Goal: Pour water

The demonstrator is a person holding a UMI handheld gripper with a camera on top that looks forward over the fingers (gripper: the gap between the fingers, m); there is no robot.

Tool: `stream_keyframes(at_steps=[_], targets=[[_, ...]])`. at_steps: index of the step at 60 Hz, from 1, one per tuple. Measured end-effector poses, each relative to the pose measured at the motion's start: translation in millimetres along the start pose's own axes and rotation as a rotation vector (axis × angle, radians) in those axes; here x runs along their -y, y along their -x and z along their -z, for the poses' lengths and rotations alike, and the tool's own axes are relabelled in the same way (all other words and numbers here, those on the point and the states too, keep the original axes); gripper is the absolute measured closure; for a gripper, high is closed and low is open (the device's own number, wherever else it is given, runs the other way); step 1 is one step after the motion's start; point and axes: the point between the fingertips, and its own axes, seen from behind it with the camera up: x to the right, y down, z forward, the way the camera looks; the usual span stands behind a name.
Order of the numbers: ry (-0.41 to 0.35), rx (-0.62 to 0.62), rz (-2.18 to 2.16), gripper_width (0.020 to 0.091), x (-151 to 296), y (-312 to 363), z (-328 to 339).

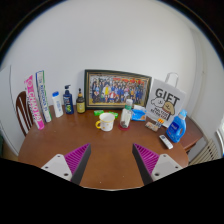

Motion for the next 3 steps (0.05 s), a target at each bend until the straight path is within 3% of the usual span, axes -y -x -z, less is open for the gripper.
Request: stream_keyframes(at_steps=[3], targets=[[0.000, -0.006, 0.000, 0.0249, -0.7, -1.8, 1.8]])
